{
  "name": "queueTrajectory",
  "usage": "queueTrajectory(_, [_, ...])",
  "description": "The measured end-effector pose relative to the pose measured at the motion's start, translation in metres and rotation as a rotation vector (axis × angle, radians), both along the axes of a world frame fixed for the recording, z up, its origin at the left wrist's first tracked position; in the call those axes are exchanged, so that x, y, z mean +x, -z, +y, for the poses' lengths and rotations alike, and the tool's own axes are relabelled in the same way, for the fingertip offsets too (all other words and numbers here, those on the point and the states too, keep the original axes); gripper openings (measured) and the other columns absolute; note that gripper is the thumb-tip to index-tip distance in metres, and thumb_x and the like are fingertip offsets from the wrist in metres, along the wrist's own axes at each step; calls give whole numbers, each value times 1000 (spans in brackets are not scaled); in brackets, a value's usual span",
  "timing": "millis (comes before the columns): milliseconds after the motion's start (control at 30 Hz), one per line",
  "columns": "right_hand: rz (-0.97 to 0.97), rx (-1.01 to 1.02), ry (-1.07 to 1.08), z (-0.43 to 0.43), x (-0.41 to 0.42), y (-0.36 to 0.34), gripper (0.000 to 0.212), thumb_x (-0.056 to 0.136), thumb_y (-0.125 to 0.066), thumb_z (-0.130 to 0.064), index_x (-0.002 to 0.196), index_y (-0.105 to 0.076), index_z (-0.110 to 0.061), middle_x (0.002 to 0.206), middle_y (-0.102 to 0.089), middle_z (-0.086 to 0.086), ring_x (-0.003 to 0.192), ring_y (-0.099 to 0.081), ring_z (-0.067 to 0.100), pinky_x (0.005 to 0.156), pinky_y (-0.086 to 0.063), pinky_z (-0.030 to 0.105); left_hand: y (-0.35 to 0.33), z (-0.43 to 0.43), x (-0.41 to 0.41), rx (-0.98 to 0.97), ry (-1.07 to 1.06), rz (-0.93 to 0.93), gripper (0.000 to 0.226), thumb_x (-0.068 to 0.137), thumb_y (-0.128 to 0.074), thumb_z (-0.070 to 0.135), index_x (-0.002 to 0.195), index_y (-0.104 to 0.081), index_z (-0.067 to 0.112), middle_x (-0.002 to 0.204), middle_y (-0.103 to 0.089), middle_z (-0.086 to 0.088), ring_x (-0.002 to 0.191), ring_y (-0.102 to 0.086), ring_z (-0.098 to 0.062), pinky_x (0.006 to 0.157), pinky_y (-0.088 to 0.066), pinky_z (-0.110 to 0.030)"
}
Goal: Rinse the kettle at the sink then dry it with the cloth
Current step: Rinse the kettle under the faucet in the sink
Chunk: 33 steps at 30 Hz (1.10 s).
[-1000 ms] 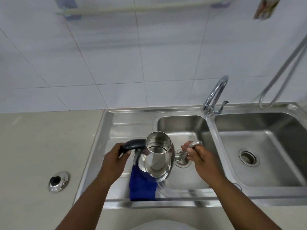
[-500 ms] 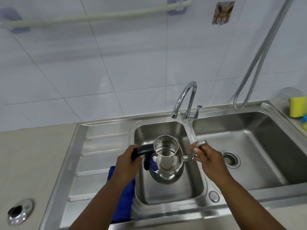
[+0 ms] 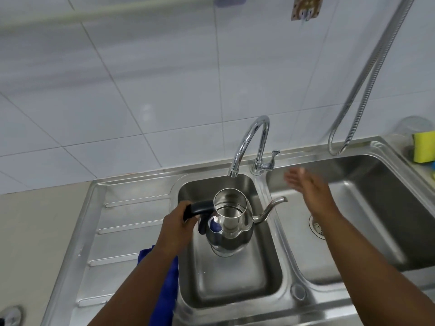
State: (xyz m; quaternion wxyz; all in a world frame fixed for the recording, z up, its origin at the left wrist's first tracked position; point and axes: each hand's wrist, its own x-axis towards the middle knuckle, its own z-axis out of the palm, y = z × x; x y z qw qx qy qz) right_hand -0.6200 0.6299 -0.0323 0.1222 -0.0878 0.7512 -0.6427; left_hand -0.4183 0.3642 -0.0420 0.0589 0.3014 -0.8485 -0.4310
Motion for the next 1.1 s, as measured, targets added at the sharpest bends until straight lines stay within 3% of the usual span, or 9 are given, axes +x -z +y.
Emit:
queueTrajectory(67, [28,98,-29,-11,-26,-7,63,80,-51,-77,115,-70,-28,121,-71,1,114,-65,13,109,-48,40,2,-3,-5,0,-12,-2,20,88,-63,12,100,-56,27,75,-61,10,67,-58,-7,59,-40,-14])
queueTrajectory(133, [84,272,-91,-26,-49,-12,52,96,-47,-58,130,-64,-22,132,-62,-5,125,-53,9,113,-34,30,3,-5,-10,-4,-17,-13,20,89,-63,13,100,-56,28,76,-61,11,70,-58,-6,60,-40,-13])
queueTrajectory(233, [126,486,-215,-49,-74,-13,58,103,-39,-48,144,-50,-9,152,-49,7,143,-40,21,117,-25,33,3,-8,-18,-2,-30,-14,20,88,-63,13,101,-56,27,79,-61,11,73,-58,-6,61,-40,-13])
queueTrajectory(367, [183,590,-258,-61,-78,-9,53,105,-36,-41,126,-62,1,137,-59,21,133,-49,36,109,-34,39,4,-12,-28,-3,-49,-29,21,88,-63,13,105,-57,25,83,-61,7,74,-57,-7,63,-40,-14])
queueTrajectory(567, [238,552,-200,-50,-64,5,43,106,-38,-37,124,-67,-10,131,-66,14,127,-55,32,97,-33,28,4,-14,-37,7,-61,4,23,88,-62,12,103,-56,28,80,-59,16,75,-56,-2,66,-41,-13])
queueTrajectory(767, [209,472,-209,-37,-48,15,41,106,-38,-34,127,-67,-14,131,-67,8,127,-57,23,98,-34,24,9,-16,-42,12,-62,5,23,89,-61,14,110,-56,24,85,-61,8,80,-58,-13,73,-42,-24])
queueTrajectory(900, [166,395,-222,-30,-40,17,39,106,-39,-33,131,-64,-18,125,-62,-8,123,-51,7,104,-32,23,11,-17,-45,20,-67,-4,24,89,-61,16,112,-56,23,89,-61,6,84,-59,-17,77,-43,-27])
queueTrajectory(1000, [214,321,-111,-27,-32,27,37,105,-45,-28,133,-62,-13,135,-61,-2,127,-52,8,110,-35,22,12,-18,-47,20,-73,-1,24,89,-62,16,111,-56,23,87,-60,8,83,-58,-15,76,-41,-26])
queueTrajectory(1100, [263,239,56,-30,-13,37,25,95,-55,-15,114,-71,-13,113,-70,4,103,-61,5,94,-45,11,14,-20,-49,28,-74,-2,24,89,-62,15,111,-56,24,88,-60,8,82,-57,-13,71,-41,-22])
